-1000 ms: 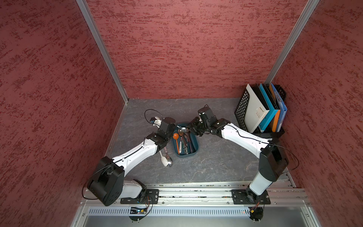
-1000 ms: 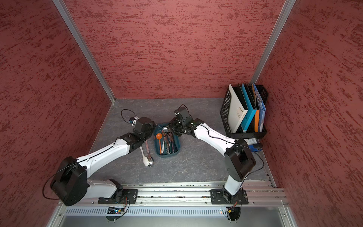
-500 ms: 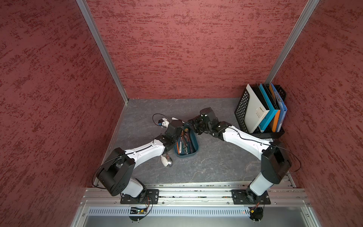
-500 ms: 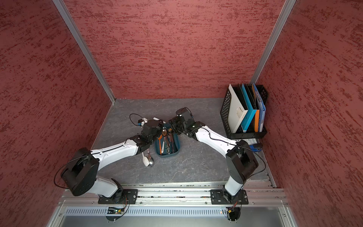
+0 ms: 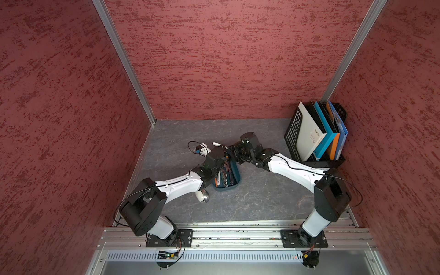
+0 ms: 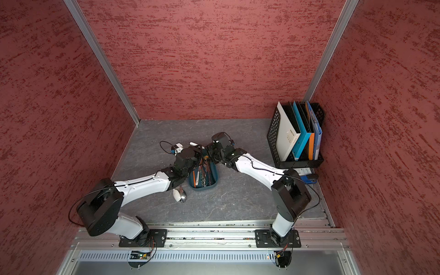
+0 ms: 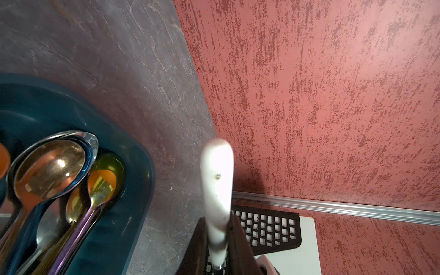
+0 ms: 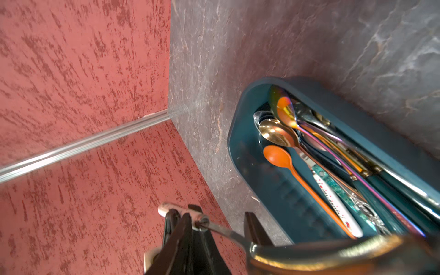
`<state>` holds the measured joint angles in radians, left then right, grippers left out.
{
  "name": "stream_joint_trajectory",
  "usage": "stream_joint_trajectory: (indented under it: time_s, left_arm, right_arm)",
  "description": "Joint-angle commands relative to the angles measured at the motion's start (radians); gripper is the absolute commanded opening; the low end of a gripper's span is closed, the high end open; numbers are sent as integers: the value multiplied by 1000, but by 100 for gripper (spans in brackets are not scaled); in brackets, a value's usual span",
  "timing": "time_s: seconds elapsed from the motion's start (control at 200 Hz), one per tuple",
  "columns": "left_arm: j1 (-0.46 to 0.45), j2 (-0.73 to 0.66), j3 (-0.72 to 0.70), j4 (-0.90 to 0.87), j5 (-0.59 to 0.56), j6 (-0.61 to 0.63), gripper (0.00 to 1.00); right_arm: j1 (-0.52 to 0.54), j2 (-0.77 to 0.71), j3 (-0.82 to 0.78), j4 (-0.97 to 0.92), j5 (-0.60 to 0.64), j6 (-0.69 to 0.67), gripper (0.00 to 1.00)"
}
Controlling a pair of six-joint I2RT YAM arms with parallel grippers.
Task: Put the spoon into the storage box
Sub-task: Place the spoon in the storage box.
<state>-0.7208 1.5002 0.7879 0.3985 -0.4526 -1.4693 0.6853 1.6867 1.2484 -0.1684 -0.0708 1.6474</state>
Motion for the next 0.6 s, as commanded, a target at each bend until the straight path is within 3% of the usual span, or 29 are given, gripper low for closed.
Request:
stream_joint_trajectory:
  time_s: [0.0,0.326,0.596]
  left_arm:
    - [-9,-1,-31,61,-15,9,0]
    - [-13,2,-62,151,20,44,0]
    - [-23,4,-73,184,42,61,0]
  right_arm:
    - [-4,-4,-12,29,75,20,38]
    - [-20,14,-8,38,71,28,30]
    - [-28,21,-7,70,44,63,35]
